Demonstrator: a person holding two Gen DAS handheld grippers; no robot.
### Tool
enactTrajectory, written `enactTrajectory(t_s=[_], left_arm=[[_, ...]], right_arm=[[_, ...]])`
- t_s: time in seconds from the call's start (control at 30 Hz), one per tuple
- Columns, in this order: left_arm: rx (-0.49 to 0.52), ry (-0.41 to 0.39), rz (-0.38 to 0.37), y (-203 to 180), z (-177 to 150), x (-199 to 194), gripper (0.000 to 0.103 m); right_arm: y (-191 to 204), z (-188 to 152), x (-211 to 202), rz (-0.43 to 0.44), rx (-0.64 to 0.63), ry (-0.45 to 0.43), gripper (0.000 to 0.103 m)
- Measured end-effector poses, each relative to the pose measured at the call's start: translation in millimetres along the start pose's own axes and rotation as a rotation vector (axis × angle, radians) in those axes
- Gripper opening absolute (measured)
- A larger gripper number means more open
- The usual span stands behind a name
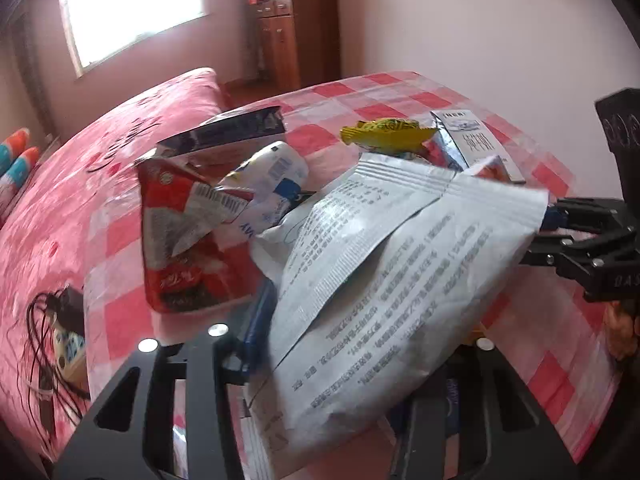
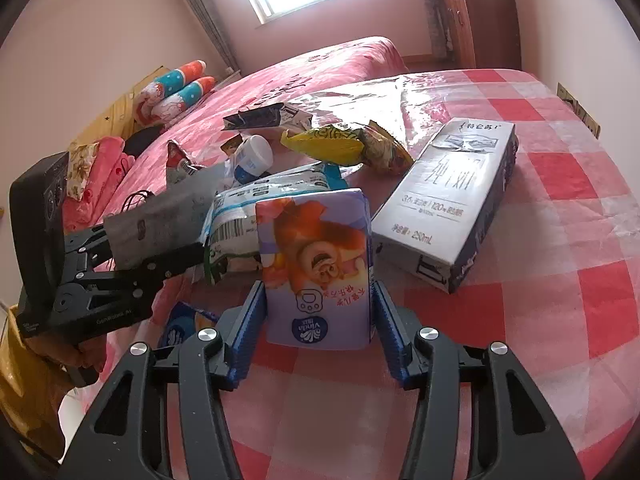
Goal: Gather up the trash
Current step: 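Grasp the silver printed snack bag with the left gripper while right holds tissue pack, then carry both held items over the orange bucket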
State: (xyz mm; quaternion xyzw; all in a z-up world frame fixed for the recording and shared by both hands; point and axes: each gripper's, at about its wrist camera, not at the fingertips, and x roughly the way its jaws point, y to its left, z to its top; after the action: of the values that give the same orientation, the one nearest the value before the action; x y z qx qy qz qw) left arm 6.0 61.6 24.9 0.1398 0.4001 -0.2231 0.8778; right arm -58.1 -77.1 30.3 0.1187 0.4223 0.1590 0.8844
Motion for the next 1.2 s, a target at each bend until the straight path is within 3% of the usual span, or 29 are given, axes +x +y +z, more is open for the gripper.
enactTrajectory(t_s=[0.13, 0.43, 0.67, 0.97, 1.2], left_arm=[[-0.046, -0.029, -0.017, -4, -4, -15, 0.033], [-0.158, -0.103, -0.036, -11, -18, -58, 0.032], [-0.286, -0.170, -0.015, 3, -40, -101, 0.032], [-0.492, -0.217, 0.154, 55, -120, -176, 0.033], [-0.713, -0.197, 0.364, 106, -225, -229, 0.033]], right_arm=[[-1, -3, -9, -0.001, 0.001, -0.009, 0.053], [4, -8, -26, 0.047, 0.018, -0.004, 0.052], [34, -8, -44, 0.106, -0.026, -0.008, 0.052], [127, -14, -42, 0.287, -0.171, 0.071, 0.053], [230, -33, -16, 0.444, -0.341, 0.181, 0.053]])
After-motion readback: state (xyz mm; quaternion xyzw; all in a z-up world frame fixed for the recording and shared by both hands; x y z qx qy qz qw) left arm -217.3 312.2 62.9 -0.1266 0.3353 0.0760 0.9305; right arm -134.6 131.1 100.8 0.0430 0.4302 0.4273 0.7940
